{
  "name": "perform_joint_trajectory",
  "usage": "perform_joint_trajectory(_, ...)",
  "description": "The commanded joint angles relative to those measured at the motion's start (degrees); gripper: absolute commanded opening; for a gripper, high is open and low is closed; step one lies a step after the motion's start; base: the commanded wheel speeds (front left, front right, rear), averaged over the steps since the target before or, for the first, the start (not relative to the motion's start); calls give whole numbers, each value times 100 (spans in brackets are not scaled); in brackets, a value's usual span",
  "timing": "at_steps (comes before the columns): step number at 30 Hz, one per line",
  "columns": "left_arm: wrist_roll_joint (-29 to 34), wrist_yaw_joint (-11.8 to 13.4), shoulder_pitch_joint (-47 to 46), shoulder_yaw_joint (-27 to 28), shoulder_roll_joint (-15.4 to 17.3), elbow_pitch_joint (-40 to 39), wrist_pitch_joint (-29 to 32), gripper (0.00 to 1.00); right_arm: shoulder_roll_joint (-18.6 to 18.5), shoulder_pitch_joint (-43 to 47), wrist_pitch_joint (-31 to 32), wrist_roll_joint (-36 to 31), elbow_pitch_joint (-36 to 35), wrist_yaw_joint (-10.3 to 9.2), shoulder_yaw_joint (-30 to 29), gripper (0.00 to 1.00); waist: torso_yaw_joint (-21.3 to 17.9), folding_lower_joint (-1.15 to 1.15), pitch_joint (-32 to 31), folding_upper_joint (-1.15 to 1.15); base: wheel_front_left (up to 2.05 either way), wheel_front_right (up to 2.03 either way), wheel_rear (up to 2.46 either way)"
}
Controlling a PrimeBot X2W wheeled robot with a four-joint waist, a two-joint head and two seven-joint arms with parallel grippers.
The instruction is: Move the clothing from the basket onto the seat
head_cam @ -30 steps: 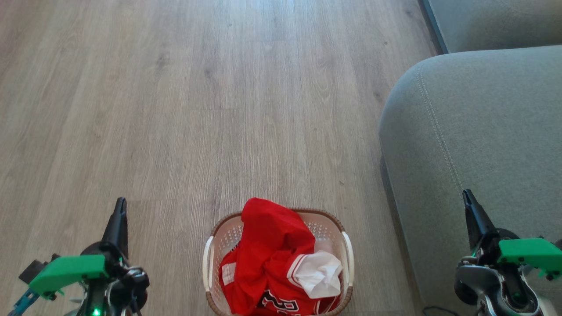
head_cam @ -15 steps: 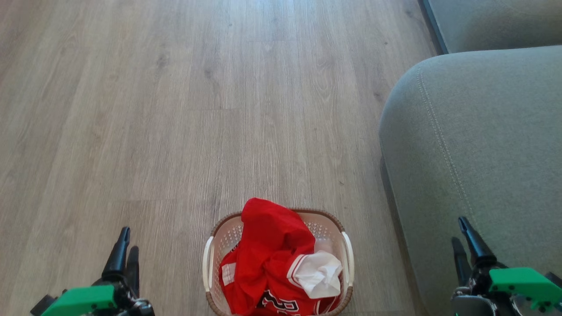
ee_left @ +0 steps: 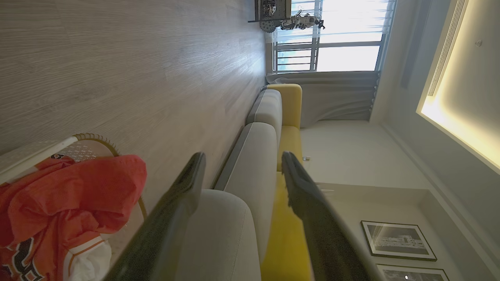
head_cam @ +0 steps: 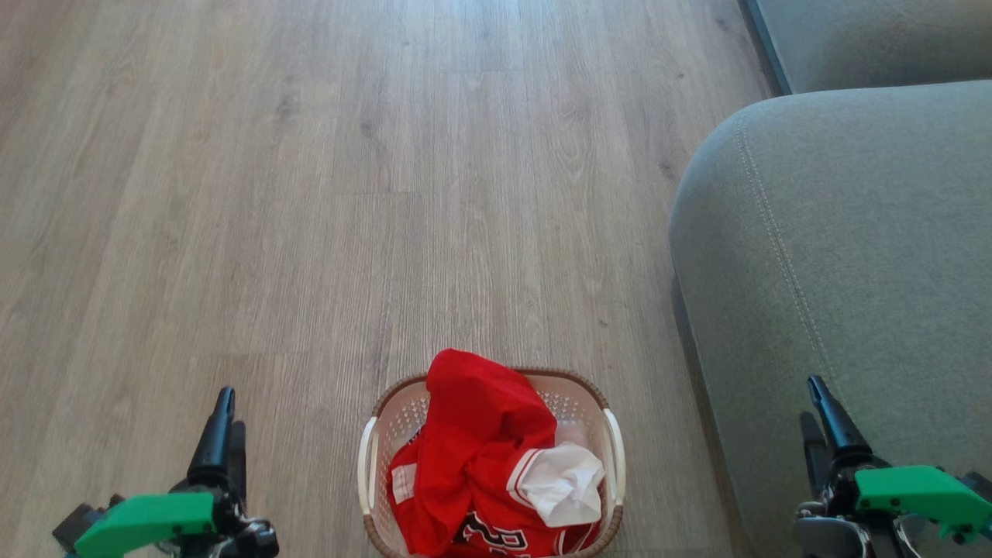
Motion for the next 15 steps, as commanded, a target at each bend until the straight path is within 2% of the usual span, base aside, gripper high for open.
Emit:
perform_joint_trajectory(1, 137, 39, -227, 23, 34, -268, -64, 100, -20, -247, -60, -121, -230, 10, 14, 100, 2, 0, 2, 0, 0, 0, 0)
perform_joint_trajectory(15, 1210, 255, -234, -112, 52, -674, -298, 100, -21, -269, -297, -1400, -658, 16, 91, 100, 24, 0, 22, 0, 0, 0, 0)
